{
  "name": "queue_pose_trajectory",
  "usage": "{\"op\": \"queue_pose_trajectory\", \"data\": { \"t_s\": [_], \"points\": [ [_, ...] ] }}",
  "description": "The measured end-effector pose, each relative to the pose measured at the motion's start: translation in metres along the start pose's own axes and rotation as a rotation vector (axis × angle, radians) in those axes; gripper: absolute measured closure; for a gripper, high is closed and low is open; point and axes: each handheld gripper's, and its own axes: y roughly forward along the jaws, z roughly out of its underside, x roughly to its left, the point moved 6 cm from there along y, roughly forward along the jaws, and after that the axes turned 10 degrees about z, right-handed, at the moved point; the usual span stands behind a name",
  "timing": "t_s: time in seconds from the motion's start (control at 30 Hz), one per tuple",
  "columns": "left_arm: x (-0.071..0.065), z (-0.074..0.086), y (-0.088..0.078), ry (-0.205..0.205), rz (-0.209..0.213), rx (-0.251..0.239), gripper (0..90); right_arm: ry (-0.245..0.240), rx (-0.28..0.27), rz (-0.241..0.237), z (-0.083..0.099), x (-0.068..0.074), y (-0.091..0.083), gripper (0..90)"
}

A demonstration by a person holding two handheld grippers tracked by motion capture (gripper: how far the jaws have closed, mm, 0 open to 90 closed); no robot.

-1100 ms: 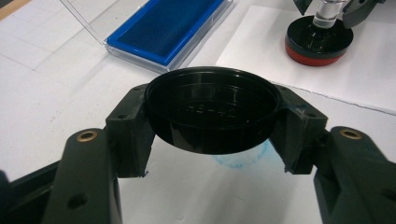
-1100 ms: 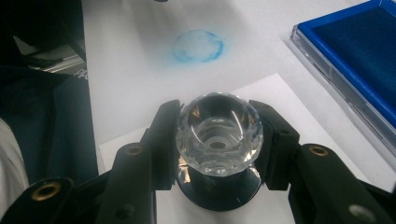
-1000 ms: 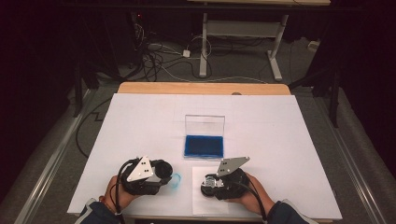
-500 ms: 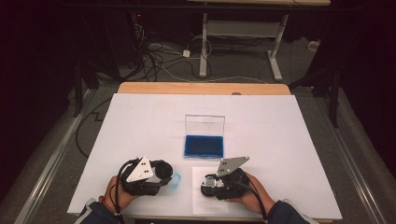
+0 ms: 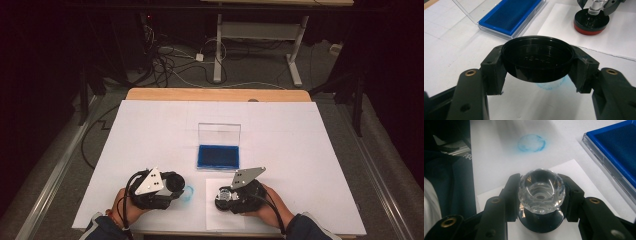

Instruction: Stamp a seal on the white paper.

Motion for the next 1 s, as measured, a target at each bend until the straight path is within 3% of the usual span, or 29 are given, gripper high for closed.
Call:
{"op": "queue_pose_trajectory", "data": {
  "t_s": [0.7,0.8,0.87,1.0],
  "points": [
    [0.003,0.0,0.001,-0.001,-0.004,0.001,36.3,0.002,0.015,-0.004,-0.002,0.0,-0.001,57.0],
    [0.003,0.0,0.0,-0.004,-0.005,-0.002,36.3,0.024,-0.007,-0.021,-0.005,-0.001,-0.003,57.0],
    [0.003,0.0,0.0,-0.006,-0.007,-0.001,36.3,0.013,-0.024,0.008,-0.01,-0.003,-0.007,57.0],
    [0.003,0.001,0.0,-0.005,-0.006,0.003,36.3,0.046,-0.08,0.004,-0.018,-0.006,-0.016,57.0]
  ]
}}
